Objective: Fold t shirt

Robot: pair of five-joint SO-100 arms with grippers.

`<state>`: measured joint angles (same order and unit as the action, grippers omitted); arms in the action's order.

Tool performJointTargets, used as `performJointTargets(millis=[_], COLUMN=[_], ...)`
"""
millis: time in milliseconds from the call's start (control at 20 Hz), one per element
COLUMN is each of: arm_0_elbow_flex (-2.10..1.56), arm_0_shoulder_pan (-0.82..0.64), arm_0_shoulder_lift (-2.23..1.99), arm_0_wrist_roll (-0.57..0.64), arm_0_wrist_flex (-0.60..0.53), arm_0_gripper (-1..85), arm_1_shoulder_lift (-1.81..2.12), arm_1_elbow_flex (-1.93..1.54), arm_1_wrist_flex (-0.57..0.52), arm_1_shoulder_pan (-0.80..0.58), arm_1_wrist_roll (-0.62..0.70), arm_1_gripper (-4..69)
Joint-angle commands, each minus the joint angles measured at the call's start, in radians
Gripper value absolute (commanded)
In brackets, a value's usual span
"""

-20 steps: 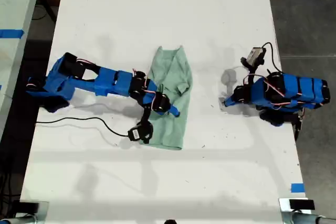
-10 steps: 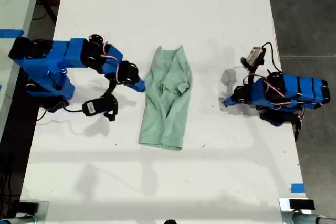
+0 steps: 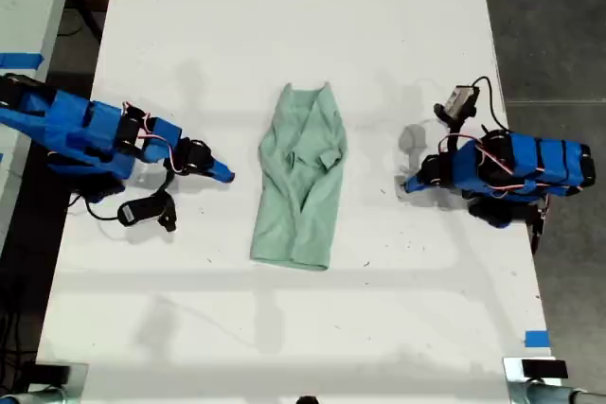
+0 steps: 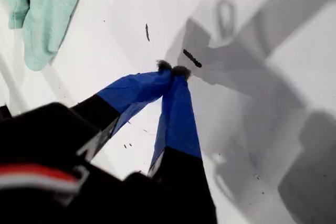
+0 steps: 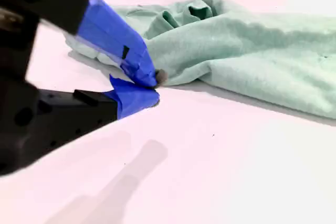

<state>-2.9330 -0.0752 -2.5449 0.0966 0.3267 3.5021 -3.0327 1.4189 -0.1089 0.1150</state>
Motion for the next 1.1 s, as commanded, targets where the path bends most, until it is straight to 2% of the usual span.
performJointTargets(millis=[0,250,350,500,1050], arm_0_elbow_flex=[-0.094,-0.233,-0.275,-0.296,-0.299], arm_0_shoulder_pan=[0.005,-0.017,-0.011,-0.04,-0.052], arm_0_shoulder_lift=[-0.199,-0.537,-0.693,-1.065,-1.058], arm_0_wrist_roll=[-0.012,-0.015,-0.023,-0.037,-0.057], arm_0_wrist_flex=[-0.034,0.075,0.164,0.509,0.512], arm_0_gripper=[-0.3,-0.3,-0.2,-0.2,-0.2], arm_1_shoulder_lift=[0.006,0.006,0.006,0.006,0.006], arm_1_elbow_flex=[-0.021,-0.021,-0.021,-0.021,-0.021], arm_1_wrist_flex=[0.002,0.002,0.002,0.002,0.002], arm_1_shoulder_pan=[0.015,0.015,0.017,0.02,0.023], arm_1_wrist_roll=[0.005,0.003,0.0,-0.002,-0.005], arm_1_gripper=[-0.5,-0.5,-0.5,-0.5,-0.5])
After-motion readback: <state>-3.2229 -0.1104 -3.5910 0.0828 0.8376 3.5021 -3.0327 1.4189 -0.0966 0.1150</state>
